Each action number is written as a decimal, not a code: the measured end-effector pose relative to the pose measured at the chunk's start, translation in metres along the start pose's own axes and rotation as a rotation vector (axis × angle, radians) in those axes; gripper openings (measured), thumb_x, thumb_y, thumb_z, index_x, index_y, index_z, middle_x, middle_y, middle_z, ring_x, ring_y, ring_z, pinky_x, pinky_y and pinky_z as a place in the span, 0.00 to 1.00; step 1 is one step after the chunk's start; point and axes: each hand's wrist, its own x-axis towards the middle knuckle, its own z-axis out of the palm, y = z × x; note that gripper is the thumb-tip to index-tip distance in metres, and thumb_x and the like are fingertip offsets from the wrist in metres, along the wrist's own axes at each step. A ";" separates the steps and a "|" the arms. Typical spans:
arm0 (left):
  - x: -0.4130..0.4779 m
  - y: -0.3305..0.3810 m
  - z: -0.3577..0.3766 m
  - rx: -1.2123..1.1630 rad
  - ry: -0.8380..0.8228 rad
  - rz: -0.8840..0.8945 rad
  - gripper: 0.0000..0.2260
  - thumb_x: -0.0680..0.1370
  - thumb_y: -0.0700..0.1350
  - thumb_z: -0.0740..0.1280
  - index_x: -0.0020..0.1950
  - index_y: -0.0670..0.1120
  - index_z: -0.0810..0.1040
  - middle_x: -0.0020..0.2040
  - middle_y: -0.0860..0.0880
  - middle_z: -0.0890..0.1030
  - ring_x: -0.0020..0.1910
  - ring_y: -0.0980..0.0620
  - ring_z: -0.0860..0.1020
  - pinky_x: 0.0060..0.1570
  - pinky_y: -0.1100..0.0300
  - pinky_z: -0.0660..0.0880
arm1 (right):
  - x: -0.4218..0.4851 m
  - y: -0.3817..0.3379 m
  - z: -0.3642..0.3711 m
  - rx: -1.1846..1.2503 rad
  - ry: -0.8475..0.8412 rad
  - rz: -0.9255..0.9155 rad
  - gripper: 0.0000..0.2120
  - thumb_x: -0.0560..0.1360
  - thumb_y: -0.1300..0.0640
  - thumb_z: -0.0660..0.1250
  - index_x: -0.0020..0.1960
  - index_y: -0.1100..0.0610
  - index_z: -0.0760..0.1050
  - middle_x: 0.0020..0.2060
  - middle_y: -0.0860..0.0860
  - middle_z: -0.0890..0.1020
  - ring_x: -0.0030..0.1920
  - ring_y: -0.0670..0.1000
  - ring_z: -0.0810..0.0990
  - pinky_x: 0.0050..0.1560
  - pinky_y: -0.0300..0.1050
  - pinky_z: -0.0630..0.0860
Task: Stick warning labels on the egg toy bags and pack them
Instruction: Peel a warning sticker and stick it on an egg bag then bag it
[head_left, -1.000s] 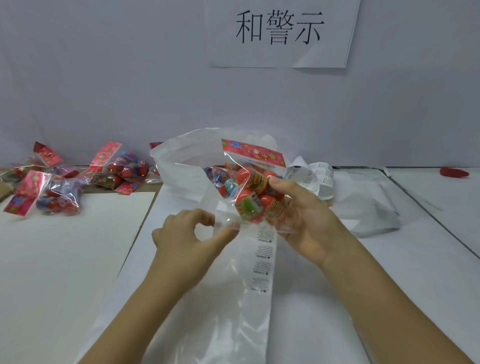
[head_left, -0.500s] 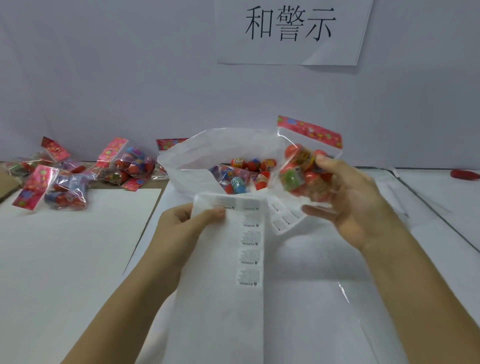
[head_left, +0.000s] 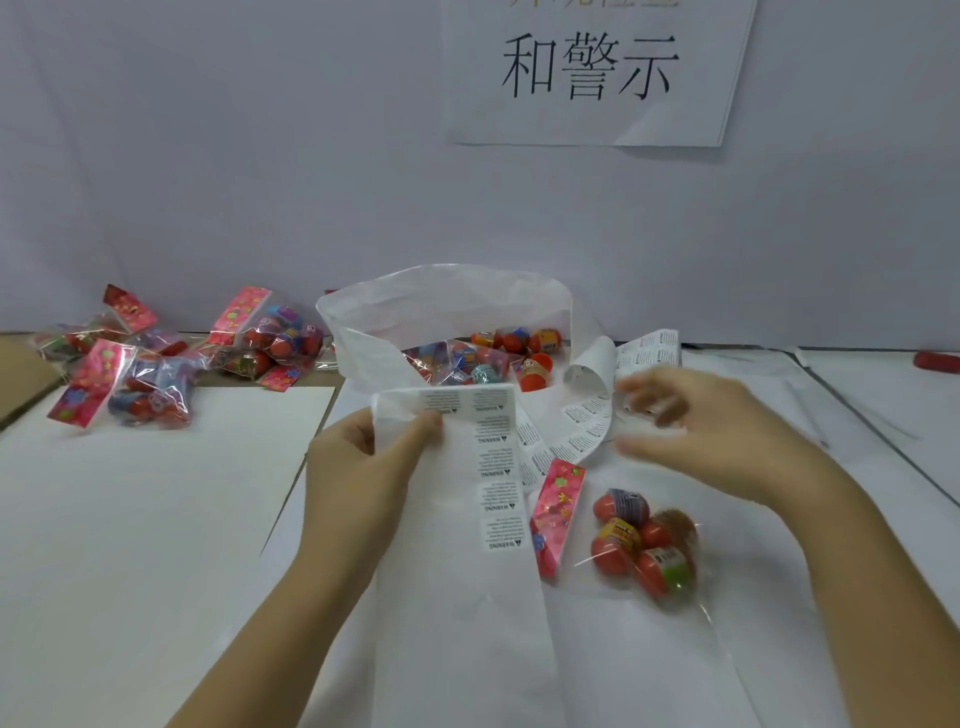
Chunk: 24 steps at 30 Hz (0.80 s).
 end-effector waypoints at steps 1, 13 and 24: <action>-0.001 -0.002 0.002 0.015 -0.007 0.020 0.07 0.74 0.45 0.73 0.37 0.55 0.86 0.38 0.54 0.86 0.36 0.53 0.85 0.34 0.58 0.82 | -0.003 -0.011 0.004 0.164 0.186 -0.124 0.15 0.71 0.53 0.74 0.52 0.38 0.74 0.46 0.39 0.81 0.42 0.35 0.77 0.39 0.26 0.71; -0.012 -0.001 0.008 -0.200 -0.251 0.124 0.03 0.70 0.50 0.73 0.42 0.56 0.86 0.38 0.52 0.85 0.37 0.55 0.84 0.33 0.65 0.77 | -0.036 -0.078 0.085 0.039 0.498 -0.512 0.20 0.75 0.46 0.63 0.60 0.57 0.79 0.53 0.49 0.83 0.56 0.51 0.79 0.58 0.50 0.74; -0.009 0.000 0.002 -0.178 -0.387 0.252 0.09 0.74 0.46 0.66 0.44 0.53 0.86 0.41 0.49 0.85 0.42 0.54 0.83 0.41 0.64 0.78 | -0.031 -0.076 0.078 0.314 0.435 -0.431 0.10 0.72 0.48 0.70 0.49 0.52 0.83 0.43 0.35 0.79 0.48 0.30 0.74 0.55 0.45 0.70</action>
